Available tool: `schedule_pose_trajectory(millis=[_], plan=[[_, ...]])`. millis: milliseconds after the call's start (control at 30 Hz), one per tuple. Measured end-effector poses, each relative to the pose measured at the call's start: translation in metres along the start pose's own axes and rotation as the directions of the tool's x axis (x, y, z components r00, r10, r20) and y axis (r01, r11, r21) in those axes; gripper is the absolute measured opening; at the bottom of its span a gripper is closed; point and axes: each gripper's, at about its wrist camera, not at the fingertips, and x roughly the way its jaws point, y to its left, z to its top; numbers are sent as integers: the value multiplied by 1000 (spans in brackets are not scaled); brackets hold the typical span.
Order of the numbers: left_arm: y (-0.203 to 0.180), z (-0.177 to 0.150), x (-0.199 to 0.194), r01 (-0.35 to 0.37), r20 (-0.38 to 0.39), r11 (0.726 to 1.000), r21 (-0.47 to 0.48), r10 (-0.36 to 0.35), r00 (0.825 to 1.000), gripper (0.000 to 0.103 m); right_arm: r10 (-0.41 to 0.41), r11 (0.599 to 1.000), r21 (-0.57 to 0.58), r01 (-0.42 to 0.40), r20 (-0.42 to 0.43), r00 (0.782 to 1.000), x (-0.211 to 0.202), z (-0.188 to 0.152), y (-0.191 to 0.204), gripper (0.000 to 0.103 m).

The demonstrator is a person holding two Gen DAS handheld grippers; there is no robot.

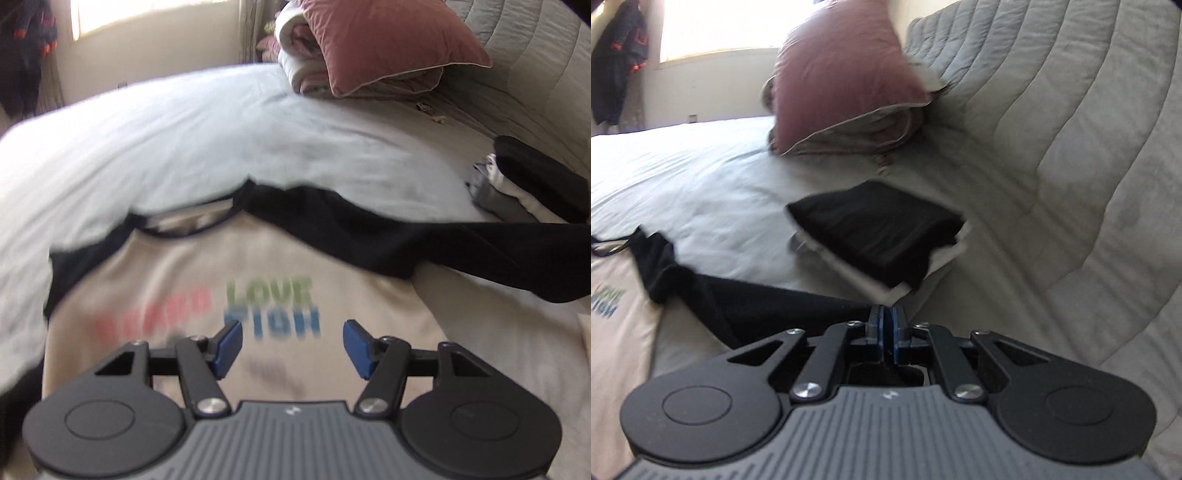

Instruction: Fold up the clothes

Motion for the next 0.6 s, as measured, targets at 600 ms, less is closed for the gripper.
schedule_pose_trajectory(millis=[600], plan=[[-34,103,126,41,80,944,328,-71,994,61,-79,996,-24,80,38,996,47,-3,-33,5]])
